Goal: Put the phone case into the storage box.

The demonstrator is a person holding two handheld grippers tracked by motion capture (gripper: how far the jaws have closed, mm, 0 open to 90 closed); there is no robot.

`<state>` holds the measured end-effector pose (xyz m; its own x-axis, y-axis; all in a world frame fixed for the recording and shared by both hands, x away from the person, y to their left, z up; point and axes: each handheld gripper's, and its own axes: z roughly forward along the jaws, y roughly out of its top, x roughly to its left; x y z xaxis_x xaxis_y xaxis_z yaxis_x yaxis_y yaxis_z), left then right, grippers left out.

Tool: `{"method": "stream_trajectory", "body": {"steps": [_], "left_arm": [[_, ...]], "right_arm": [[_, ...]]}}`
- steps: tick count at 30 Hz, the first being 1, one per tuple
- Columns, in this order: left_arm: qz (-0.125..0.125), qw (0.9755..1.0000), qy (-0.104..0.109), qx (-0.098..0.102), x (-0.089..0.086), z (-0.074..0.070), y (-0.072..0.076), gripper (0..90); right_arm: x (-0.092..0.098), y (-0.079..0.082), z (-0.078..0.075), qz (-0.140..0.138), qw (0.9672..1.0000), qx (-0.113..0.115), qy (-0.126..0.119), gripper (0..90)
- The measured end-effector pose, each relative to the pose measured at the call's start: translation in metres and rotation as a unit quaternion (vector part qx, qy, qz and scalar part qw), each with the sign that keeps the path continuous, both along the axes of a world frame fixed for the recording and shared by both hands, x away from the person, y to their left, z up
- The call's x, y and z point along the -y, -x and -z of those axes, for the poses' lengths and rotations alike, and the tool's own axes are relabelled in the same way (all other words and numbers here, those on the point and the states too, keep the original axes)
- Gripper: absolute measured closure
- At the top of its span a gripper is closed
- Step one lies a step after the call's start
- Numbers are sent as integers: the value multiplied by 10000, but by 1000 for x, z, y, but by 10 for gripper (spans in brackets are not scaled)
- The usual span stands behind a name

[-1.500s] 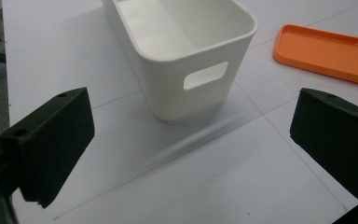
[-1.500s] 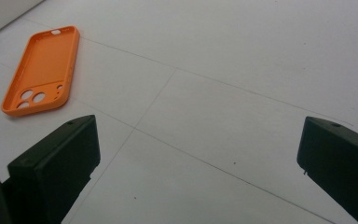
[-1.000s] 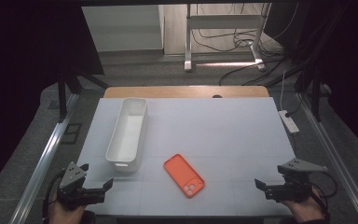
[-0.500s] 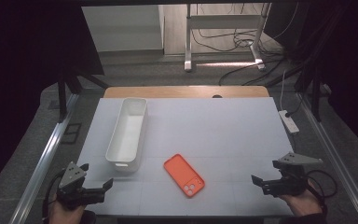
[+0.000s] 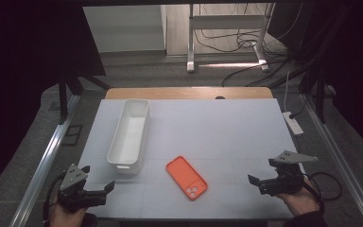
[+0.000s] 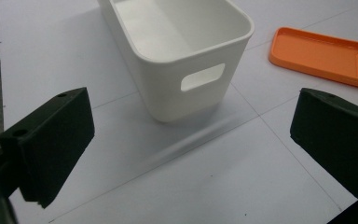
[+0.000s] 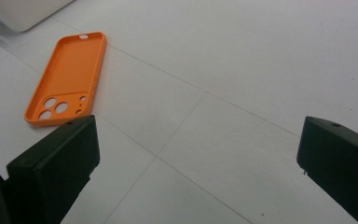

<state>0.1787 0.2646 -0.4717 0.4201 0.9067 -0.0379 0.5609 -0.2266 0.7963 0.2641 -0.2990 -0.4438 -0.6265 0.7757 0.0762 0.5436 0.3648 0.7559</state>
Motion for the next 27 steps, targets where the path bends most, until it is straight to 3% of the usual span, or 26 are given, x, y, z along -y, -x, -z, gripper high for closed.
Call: {"method": "stream_trajectory", "body": {"steps": [17,27], "left_arm": [[-6,10000,-46,-28,1,0,-1,7],[4,10000,-45,-34,1,0,-2,7]], "right_arm": [[-26,-12,6,-283,9991,-305,-31,0],[-43,-15,7,-403,9986,-324,57,0]]}}
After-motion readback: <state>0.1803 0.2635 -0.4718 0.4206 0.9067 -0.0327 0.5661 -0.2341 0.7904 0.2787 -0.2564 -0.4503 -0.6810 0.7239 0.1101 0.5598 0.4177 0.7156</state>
